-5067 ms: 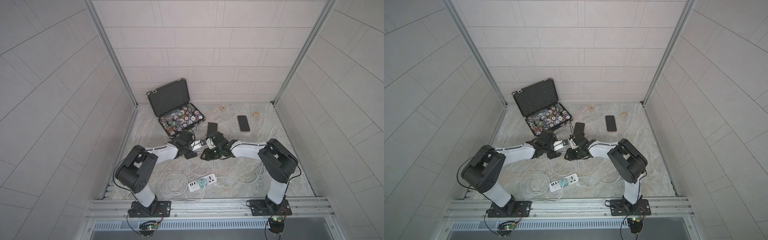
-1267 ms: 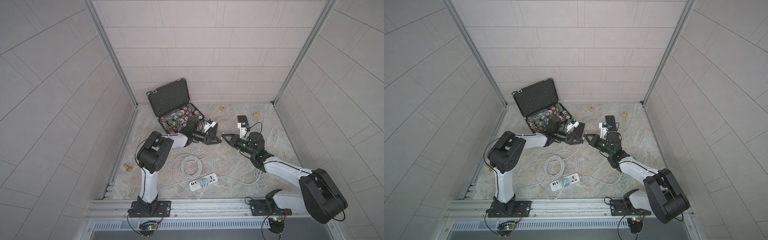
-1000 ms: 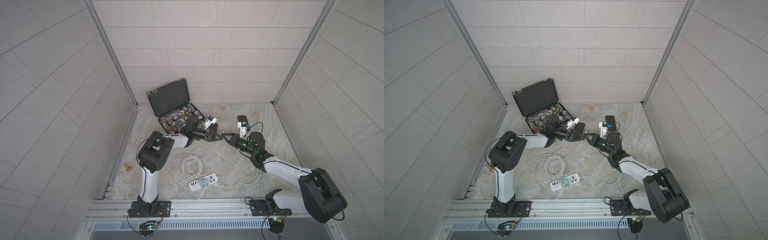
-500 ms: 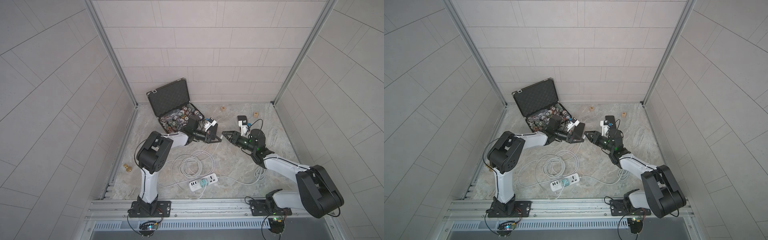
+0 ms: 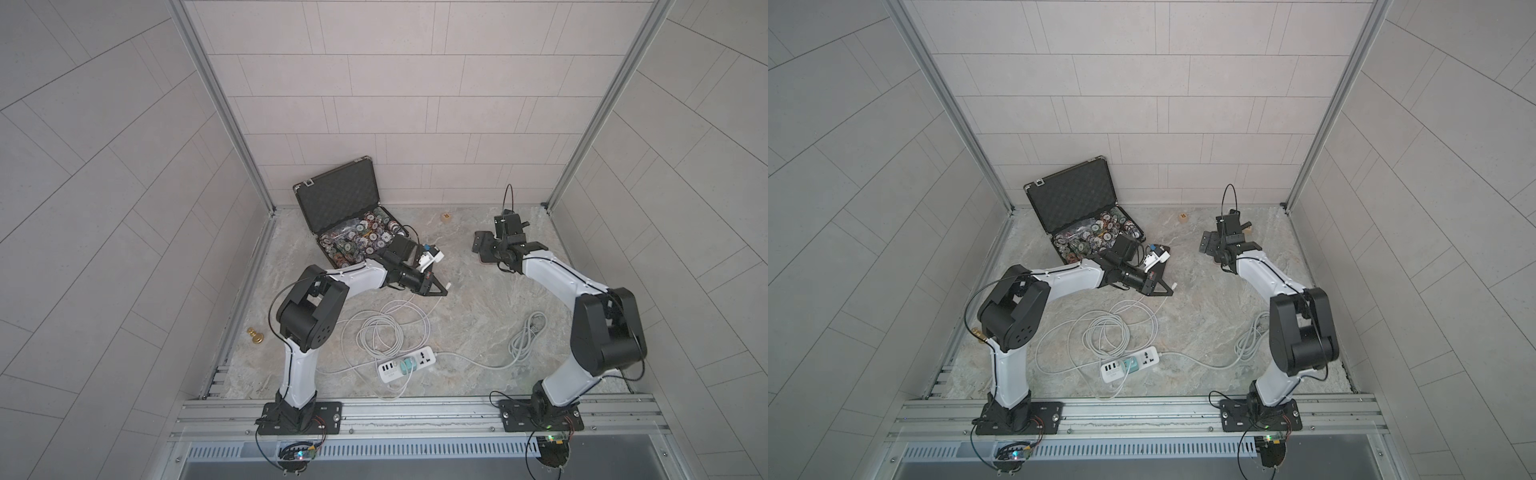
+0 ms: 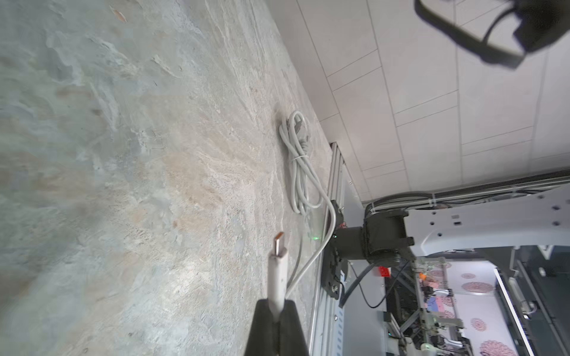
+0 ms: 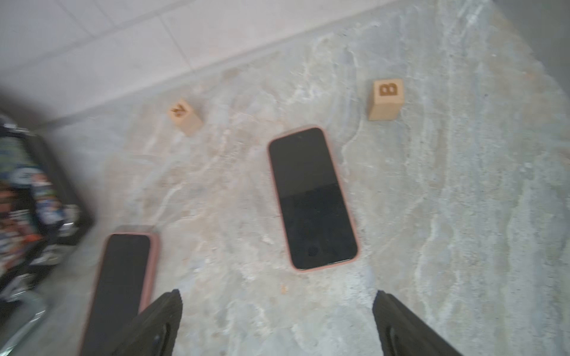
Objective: Plug the charging cable into the phone
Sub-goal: Pick up the phone at the center of the board.
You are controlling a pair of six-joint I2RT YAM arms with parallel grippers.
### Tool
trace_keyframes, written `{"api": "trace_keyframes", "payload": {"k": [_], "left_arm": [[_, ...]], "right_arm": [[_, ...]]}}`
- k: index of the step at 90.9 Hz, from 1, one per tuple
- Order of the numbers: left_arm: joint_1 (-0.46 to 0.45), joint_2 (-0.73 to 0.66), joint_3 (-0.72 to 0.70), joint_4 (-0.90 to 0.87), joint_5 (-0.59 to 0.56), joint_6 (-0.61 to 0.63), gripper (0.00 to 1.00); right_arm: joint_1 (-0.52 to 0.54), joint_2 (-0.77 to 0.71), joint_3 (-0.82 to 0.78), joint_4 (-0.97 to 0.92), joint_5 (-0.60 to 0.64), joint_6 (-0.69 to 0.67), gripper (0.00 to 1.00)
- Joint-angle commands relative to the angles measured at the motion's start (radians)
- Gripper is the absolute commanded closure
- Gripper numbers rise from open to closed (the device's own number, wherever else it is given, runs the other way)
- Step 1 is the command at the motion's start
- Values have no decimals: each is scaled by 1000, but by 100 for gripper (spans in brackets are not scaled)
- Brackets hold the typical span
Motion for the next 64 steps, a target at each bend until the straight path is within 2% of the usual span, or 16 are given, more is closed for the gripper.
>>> {"api": "trace_keyframes", "payload": {"k": [1, 18, 31, 45, 64], "left_arm": [[-18, -32, 35, -121, -58, 92, 100], [-30, -27, 45, -164, -92, 130, 100], [-32, -24, 44, -171, -95, 137, 100], [-33, -16, 47, -176, -98, 140, 100], [-33, -10, 51, -187, -105, 147, 100]], "right_arm": [[-6, 110, 119, -190, 100, -87, 0], [-37, 261, 257, -211, 57, -102, 0], [-89, 340, 312, -181, -64, -116, 0], [-93, 406, 379, -184, -177, -143, 5], [-99, 481, 473, -267, -128, -112, 9]]}}
